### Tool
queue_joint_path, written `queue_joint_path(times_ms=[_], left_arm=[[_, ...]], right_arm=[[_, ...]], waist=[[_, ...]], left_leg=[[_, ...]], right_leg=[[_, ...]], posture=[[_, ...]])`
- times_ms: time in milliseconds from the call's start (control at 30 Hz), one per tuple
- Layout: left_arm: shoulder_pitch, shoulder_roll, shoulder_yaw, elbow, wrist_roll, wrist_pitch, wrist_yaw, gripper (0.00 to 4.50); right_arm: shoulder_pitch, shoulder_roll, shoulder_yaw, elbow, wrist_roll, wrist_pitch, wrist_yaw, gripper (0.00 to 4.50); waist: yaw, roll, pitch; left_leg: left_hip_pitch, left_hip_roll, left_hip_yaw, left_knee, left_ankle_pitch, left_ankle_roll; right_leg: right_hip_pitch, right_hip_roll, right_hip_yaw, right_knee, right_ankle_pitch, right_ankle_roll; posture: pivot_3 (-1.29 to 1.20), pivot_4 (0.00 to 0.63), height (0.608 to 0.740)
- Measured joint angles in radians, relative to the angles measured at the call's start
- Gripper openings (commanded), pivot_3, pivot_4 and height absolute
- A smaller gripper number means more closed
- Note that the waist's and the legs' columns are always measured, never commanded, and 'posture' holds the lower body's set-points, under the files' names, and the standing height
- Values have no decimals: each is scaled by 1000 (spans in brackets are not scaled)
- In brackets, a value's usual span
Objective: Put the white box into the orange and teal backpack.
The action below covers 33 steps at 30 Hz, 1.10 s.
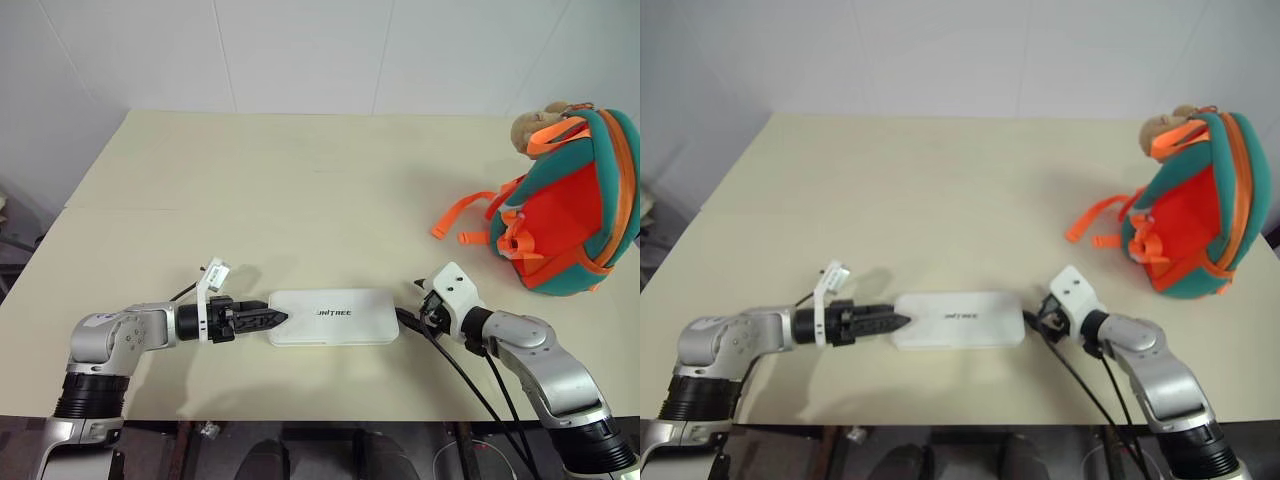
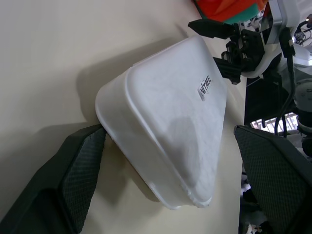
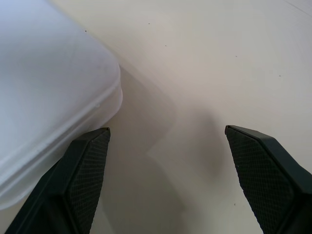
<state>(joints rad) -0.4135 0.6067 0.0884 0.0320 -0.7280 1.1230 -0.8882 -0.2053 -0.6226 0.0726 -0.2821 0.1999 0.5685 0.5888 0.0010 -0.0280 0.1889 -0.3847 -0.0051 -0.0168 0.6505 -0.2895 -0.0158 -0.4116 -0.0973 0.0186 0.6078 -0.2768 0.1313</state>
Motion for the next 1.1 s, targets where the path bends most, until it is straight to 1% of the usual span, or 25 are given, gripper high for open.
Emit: queue_joint_path(times_ms=[400, 567, 933, 1100], left_arm=[[-32, -60, 29, 47, -2, 47, 23, 4464], [-35, -81, 26, 50, 0, 47, 24, 4464], [-80, -93, -9, 85, 16, 55, 16, 4464], [-81, -135, 53, 77, 4, 99, 63, 4464]], right_arm=[[0, 3, -8, 8, -15, -2, 0, 4500], [0, 3, -18, 12, -23, -2, 0, 4500], [2, 6, -36, 16, -45, -2, 0, 4500], [17, 16, -42, 10, -45, -3, -1, 4500]], waist=[[0, 0, 0], [0, 0, 0], [0, 0, 0], [0, 0, 0]], left_leg=[[1, 0, 0, 1, 1, 0], [1, 0, 0, 1, 1, 0], [1, -1, 0, 1, 1, 0], [1, 0, -1, 0, 1, 0]], right_leg=[[2, 0, 0, 1, 0, 0], [2, 0, 0, 1, 0, 0], [2, 0, 0, 1, 0, 0], [1, 0, 0, 1, 0, 0]], posture=[[0, 150, 740], [0, 150, 740], [0, 150, 740], [0, 150, 740]])
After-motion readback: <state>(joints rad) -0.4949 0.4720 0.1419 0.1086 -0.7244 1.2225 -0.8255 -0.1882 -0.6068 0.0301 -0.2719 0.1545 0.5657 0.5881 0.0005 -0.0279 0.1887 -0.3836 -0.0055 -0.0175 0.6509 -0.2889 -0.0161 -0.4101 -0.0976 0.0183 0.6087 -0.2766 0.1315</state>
